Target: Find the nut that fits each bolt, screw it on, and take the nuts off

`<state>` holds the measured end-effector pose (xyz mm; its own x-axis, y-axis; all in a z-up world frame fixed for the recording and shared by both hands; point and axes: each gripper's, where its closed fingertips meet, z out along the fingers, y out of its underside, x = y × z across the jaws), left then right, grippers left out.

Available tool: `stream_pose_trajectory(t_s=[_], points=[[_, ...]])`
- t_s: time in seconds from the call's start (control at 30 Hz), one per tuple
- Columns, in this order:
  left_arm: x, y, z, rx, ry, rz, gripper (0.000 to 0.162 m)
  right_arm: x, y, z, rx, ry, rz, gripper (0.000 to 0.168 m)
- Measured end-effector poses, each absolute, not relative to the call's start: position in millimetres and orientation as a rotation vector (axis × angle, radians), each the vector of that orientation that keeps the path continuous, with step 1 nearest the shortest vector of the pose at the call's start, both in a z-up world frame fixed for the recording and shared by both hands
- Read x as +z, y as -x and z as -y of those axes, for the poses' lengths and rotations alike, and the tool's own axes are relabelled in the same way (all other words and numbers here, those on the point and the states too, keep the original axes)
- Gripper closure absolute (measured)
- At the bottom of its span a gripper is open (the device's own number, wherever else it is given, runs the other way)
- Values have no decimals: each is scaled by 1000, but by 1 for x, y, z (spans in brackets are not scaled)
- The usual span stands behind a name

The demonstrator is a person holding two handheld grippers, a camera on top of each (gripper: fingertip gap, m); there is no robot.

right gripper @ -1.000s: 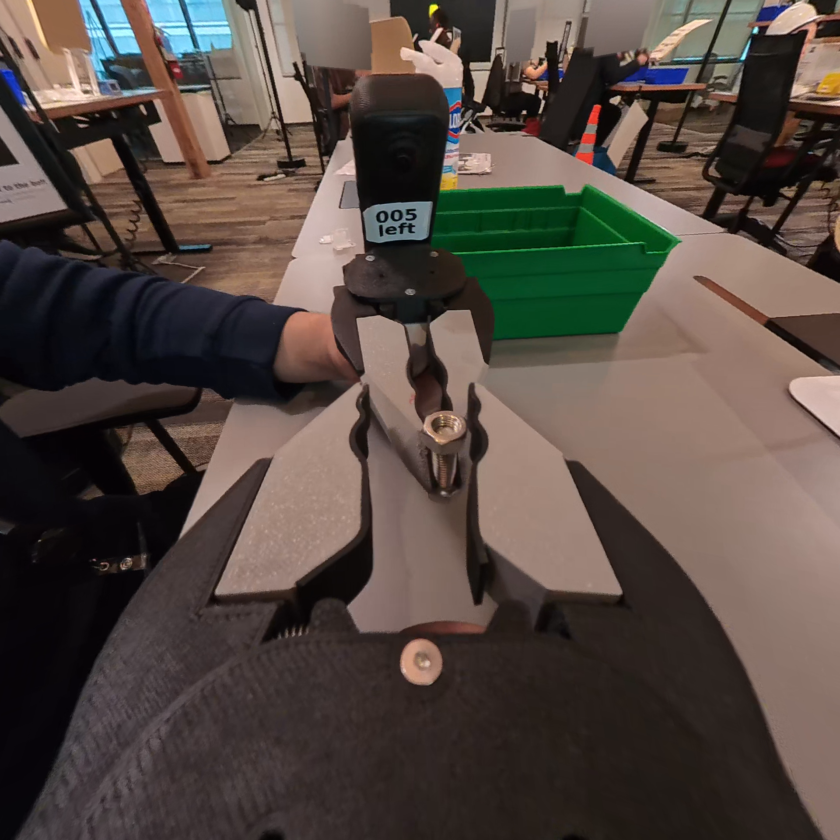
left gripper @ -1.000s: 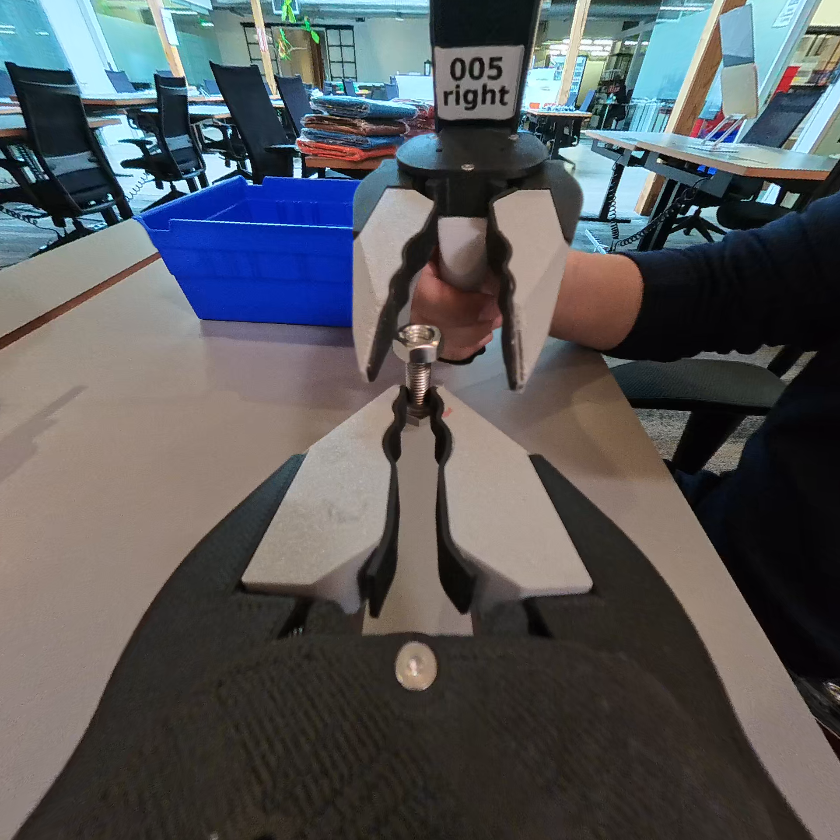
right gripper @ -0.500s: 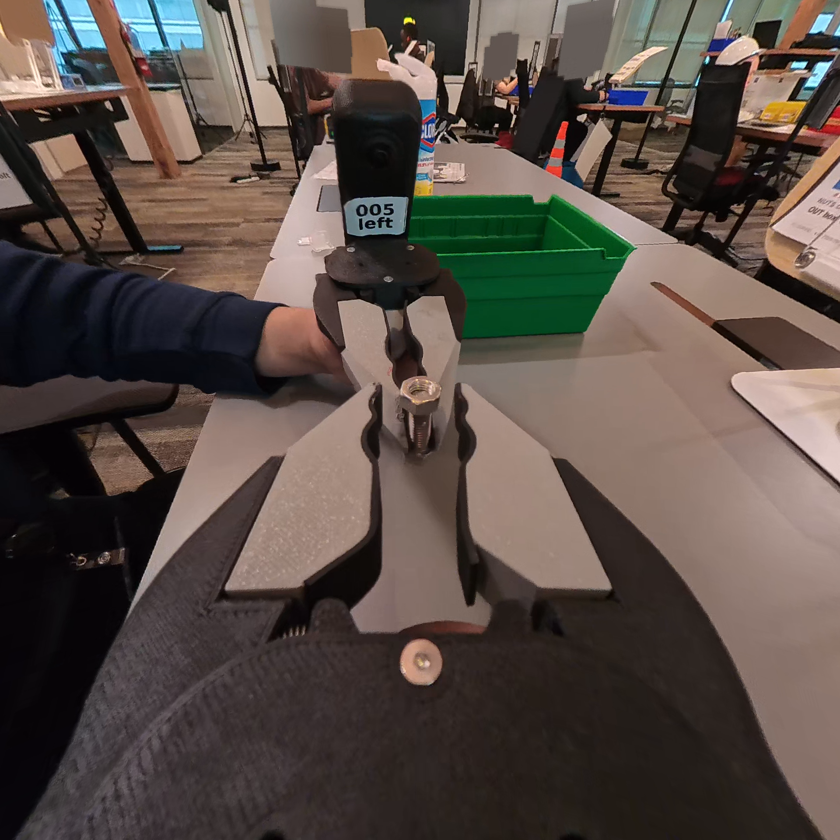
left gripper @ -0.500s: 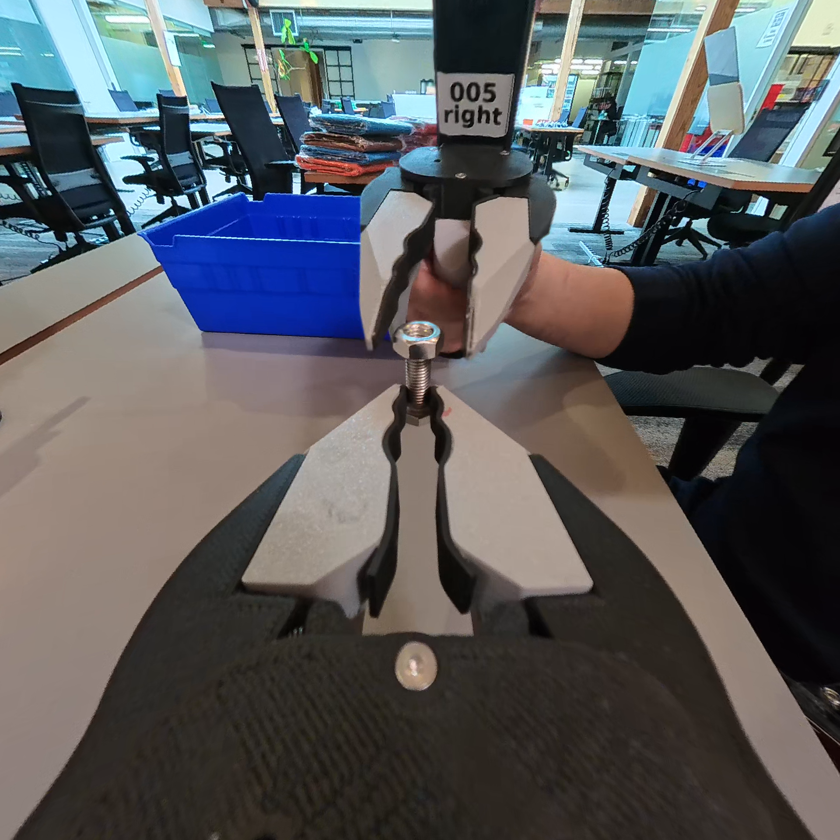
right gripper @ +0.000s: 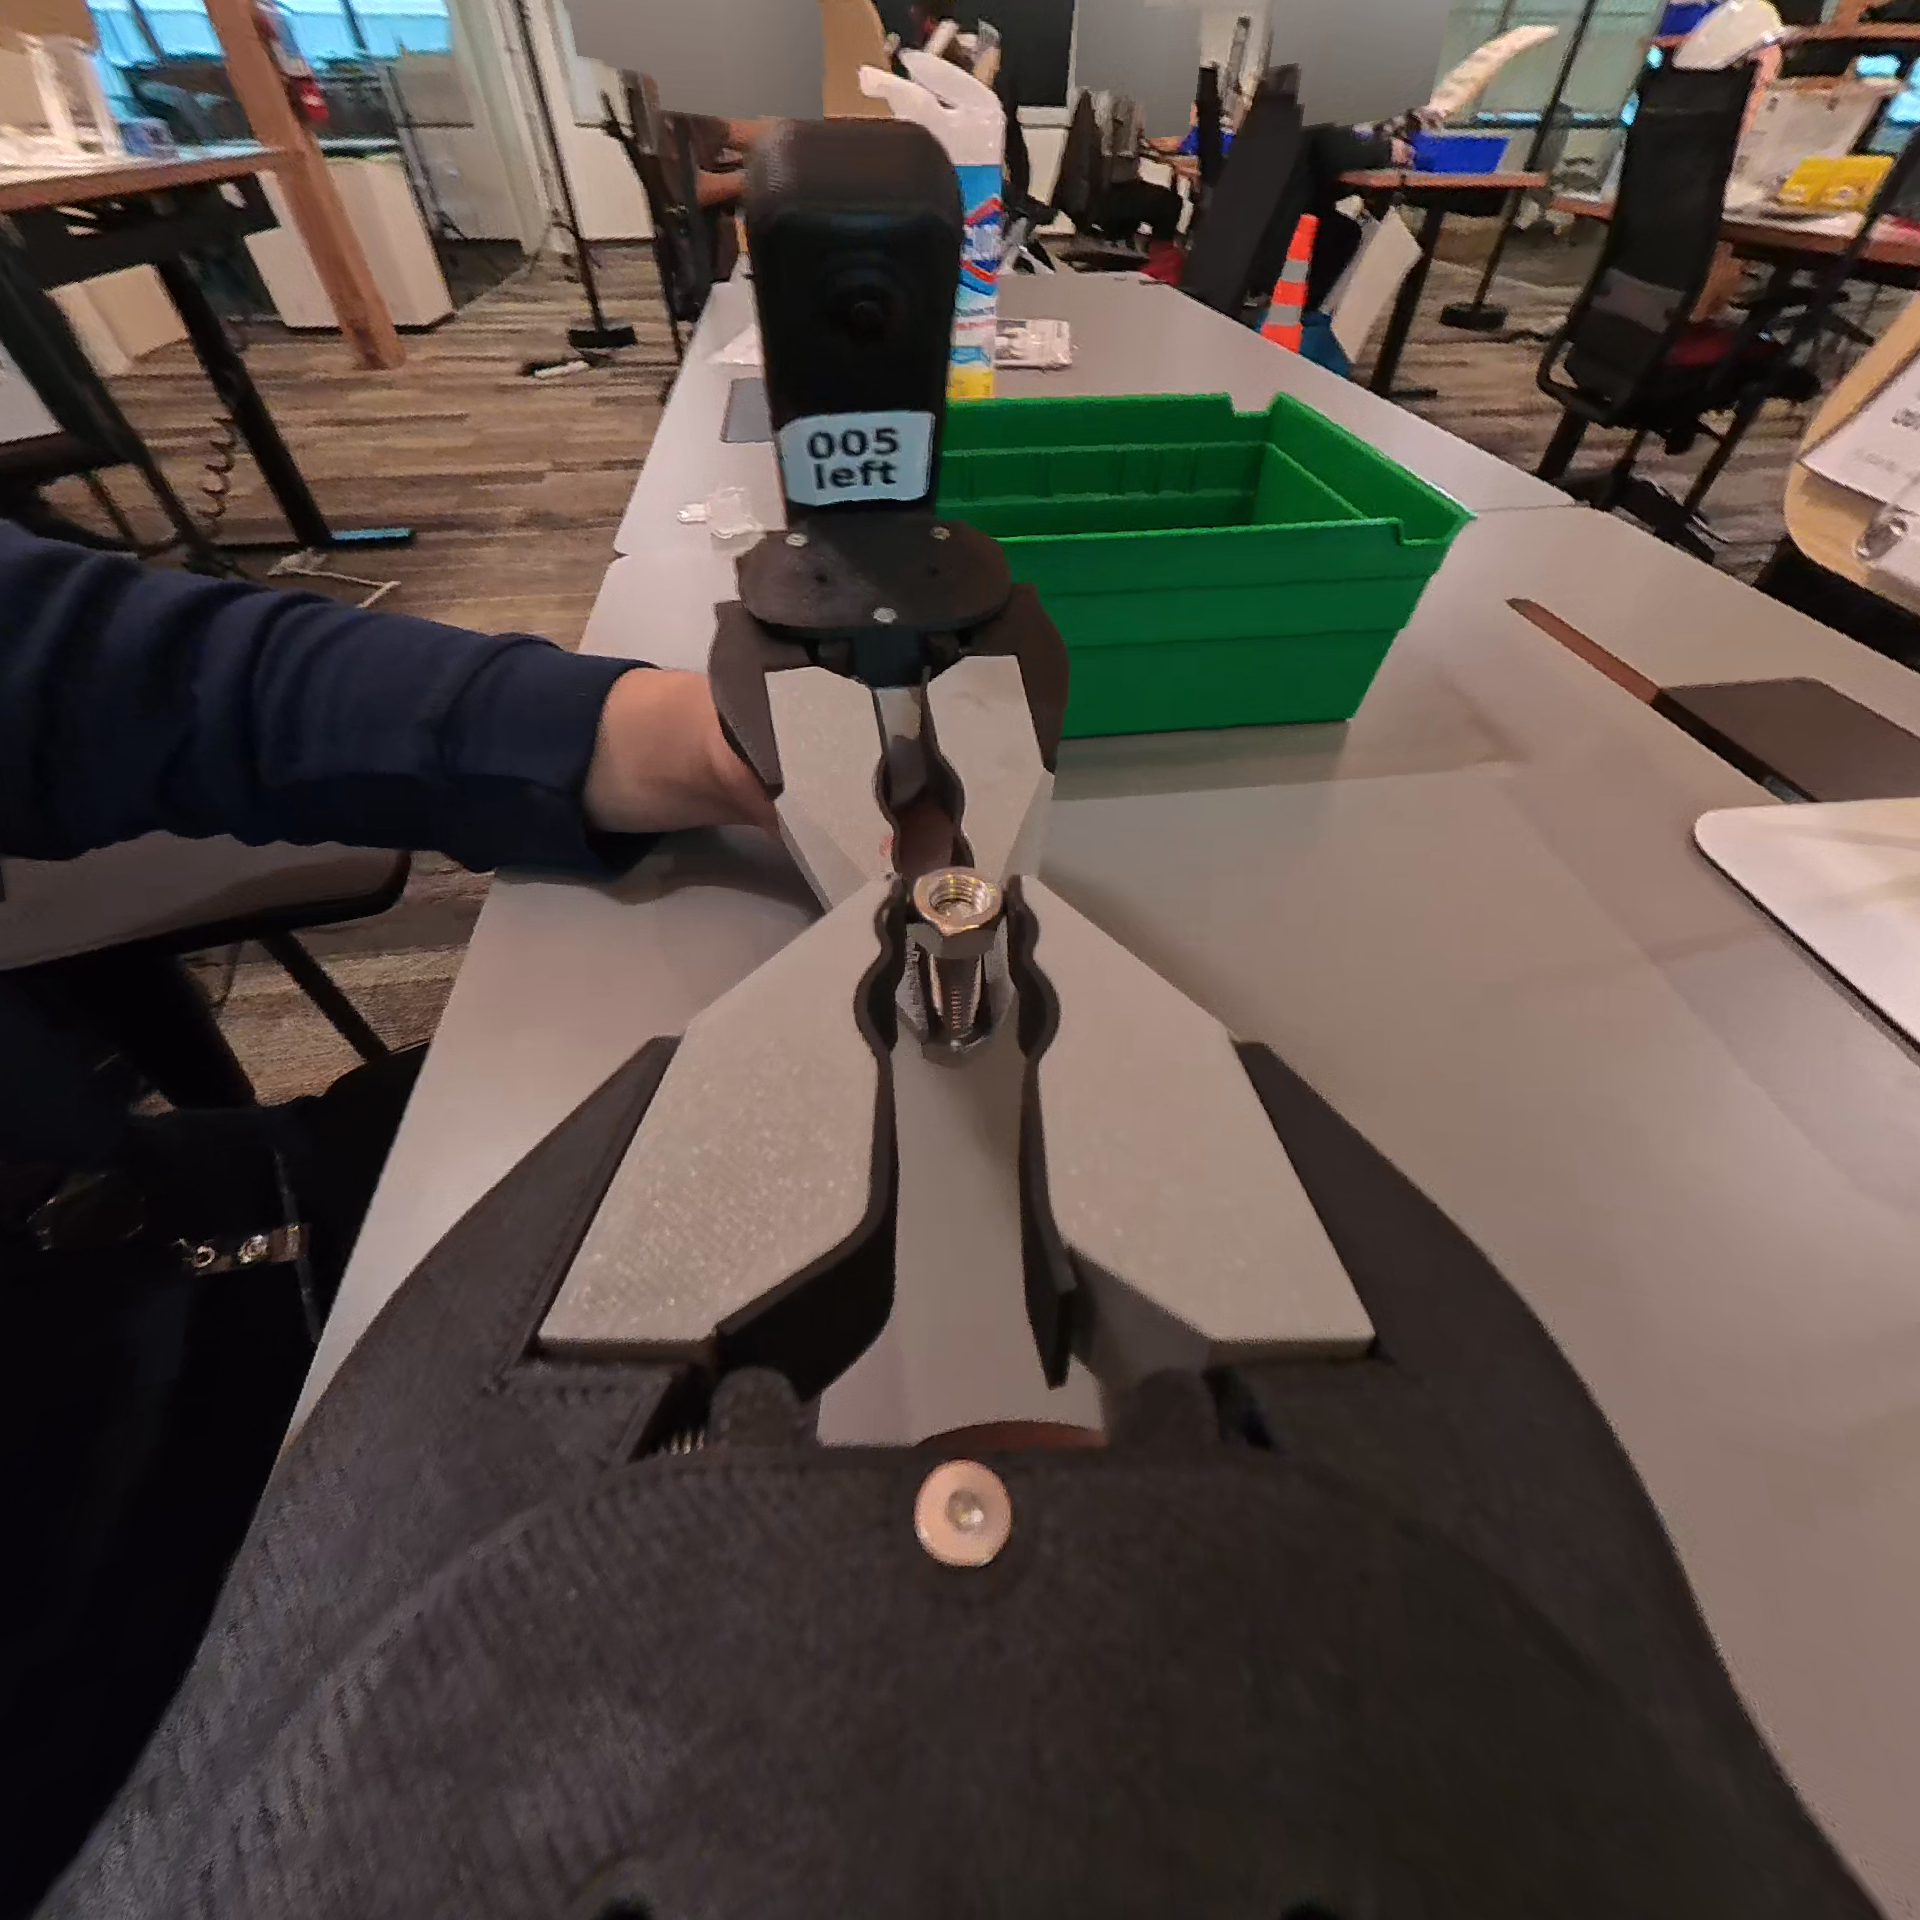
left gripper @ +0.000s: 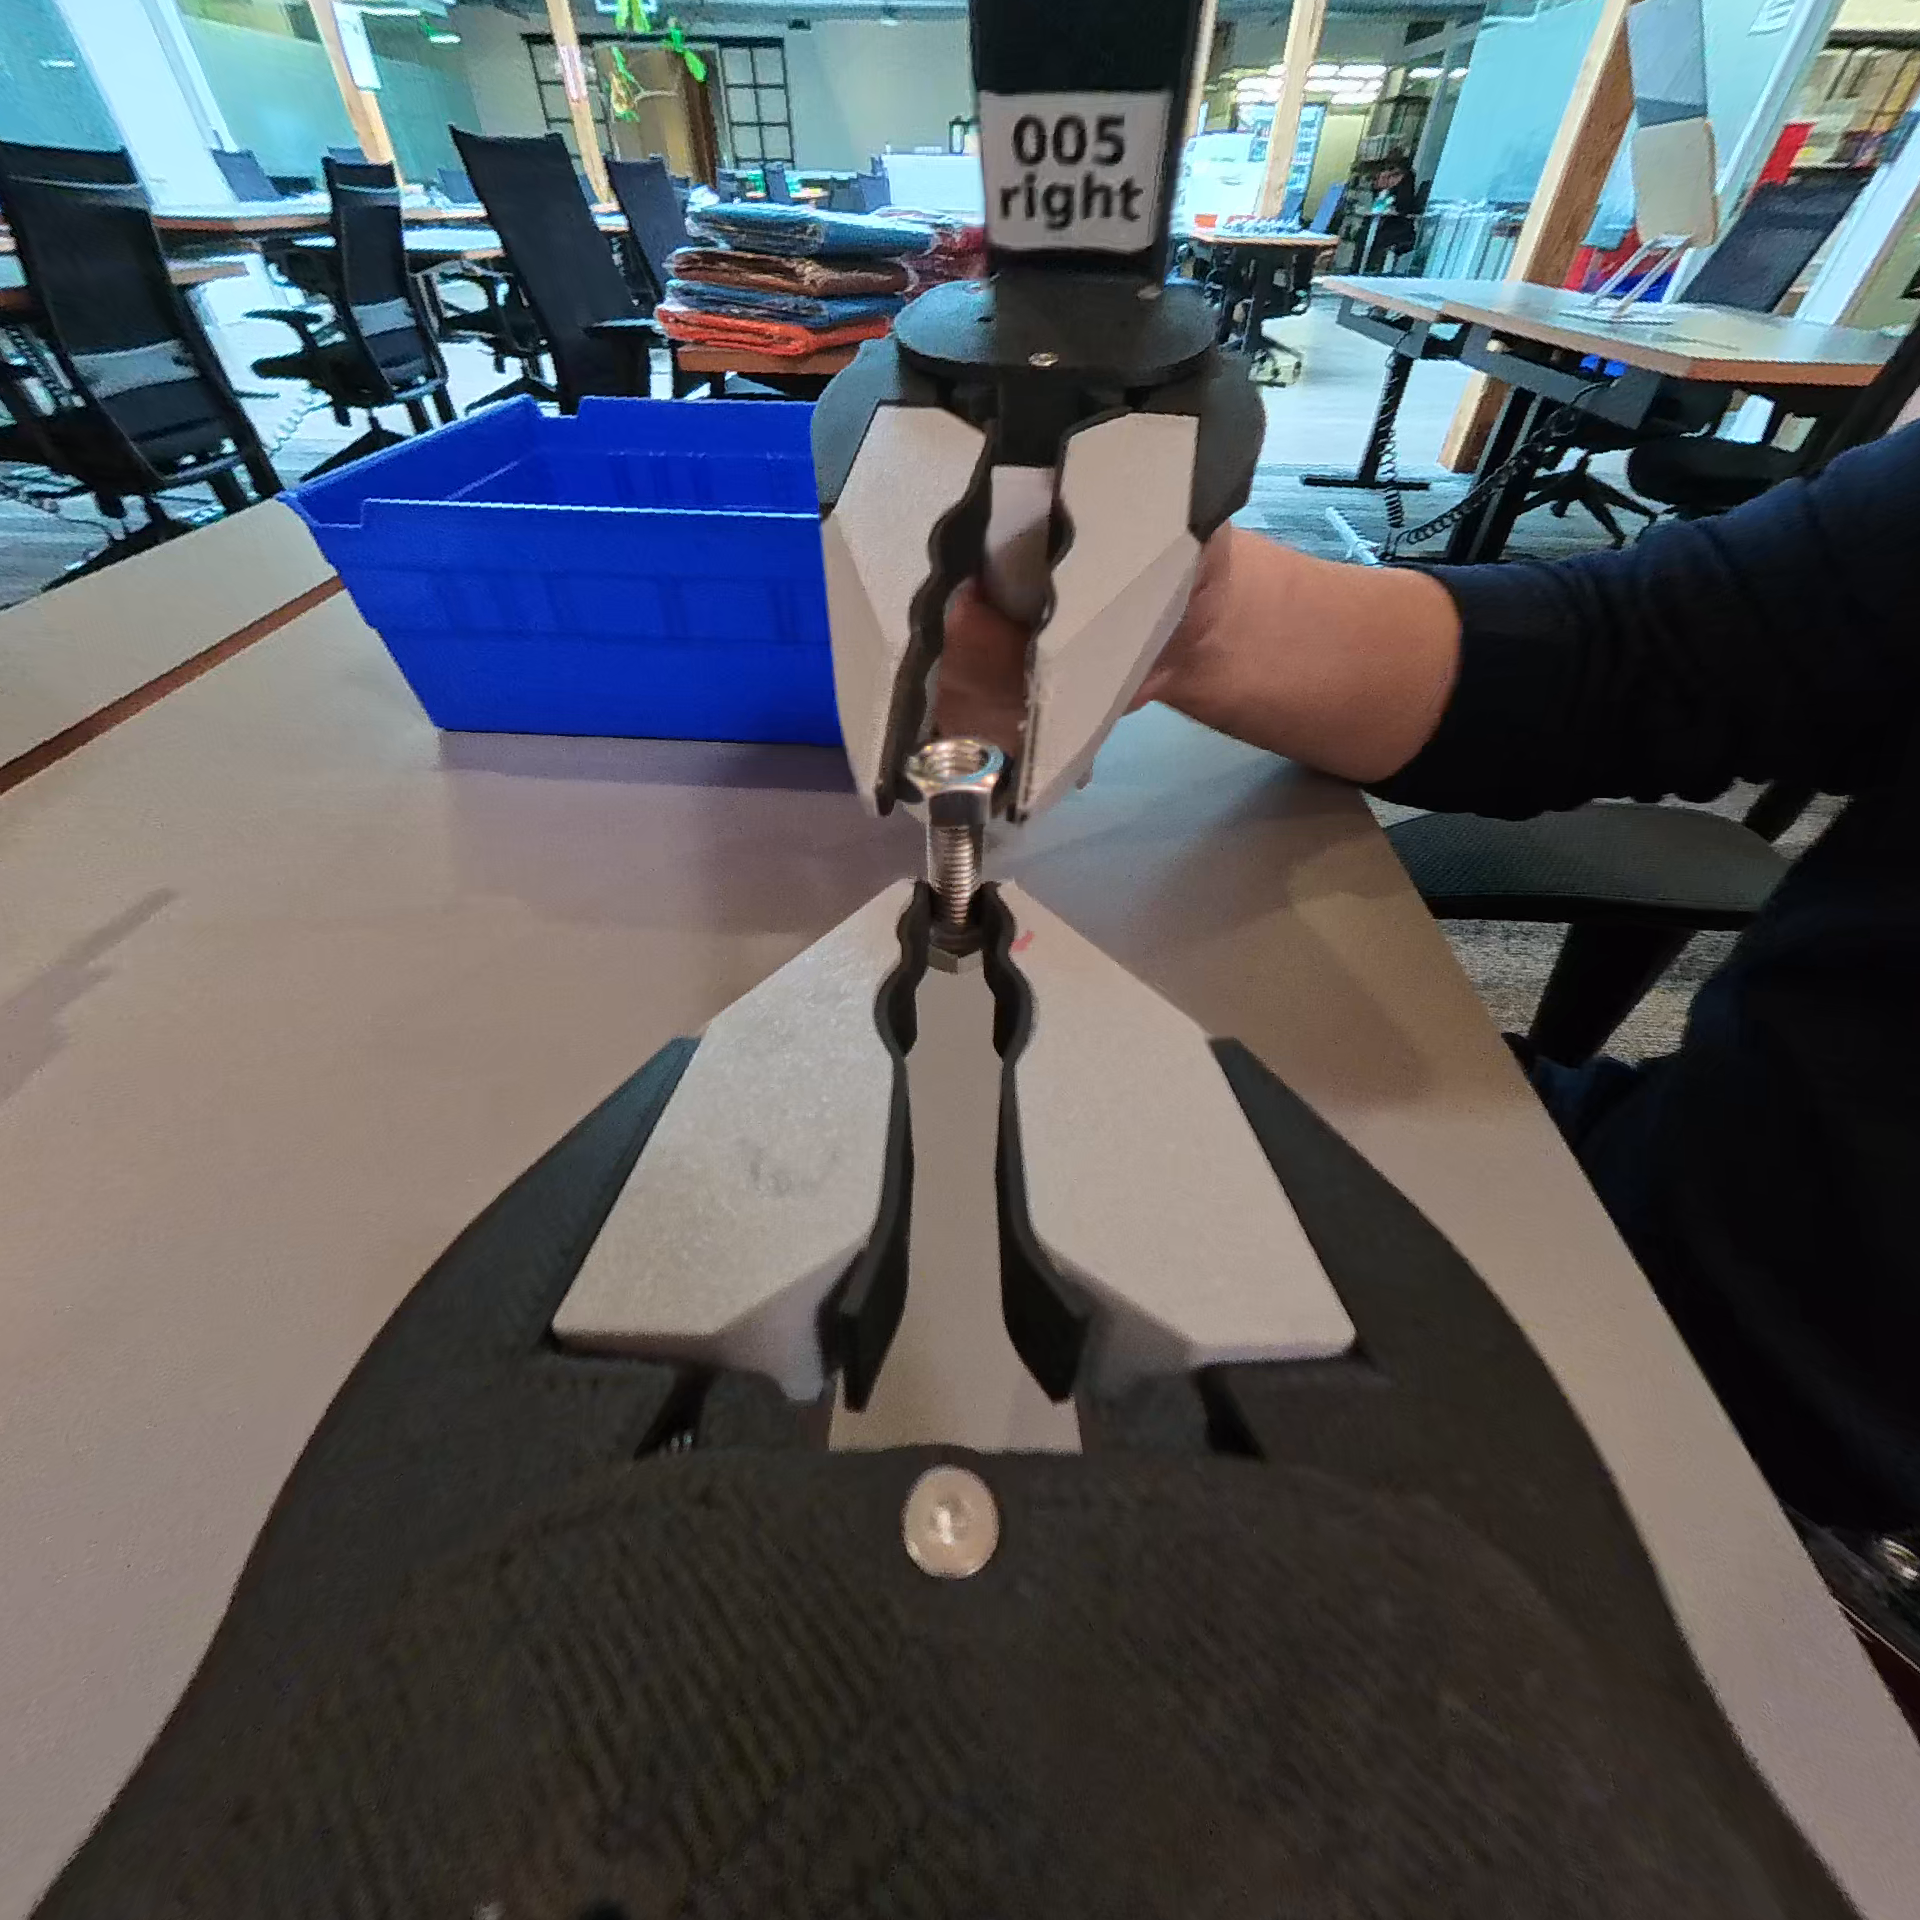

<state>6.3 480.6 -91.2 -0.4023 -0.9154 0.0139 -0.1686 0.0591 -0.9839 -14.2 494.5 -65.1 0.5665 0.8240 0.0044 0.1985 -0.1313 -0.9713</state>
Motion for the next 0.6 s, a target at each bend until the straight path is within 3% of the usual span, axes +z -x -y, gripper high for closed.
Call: stream_pose_trajectory(t_s=[0.33,0.47,0.6], points=[[-118,-27,-521,-953,1323,-1539,155,-92,-12,-532,232,1866,452,153],[-115,-25,-519,-1049,1341,-1533,155,-89,-10,-533,287,1849,437,153],[-110,-22,-514,-1118,1323,-1542,155,-73,-10,-525,417,1773,464,132]])
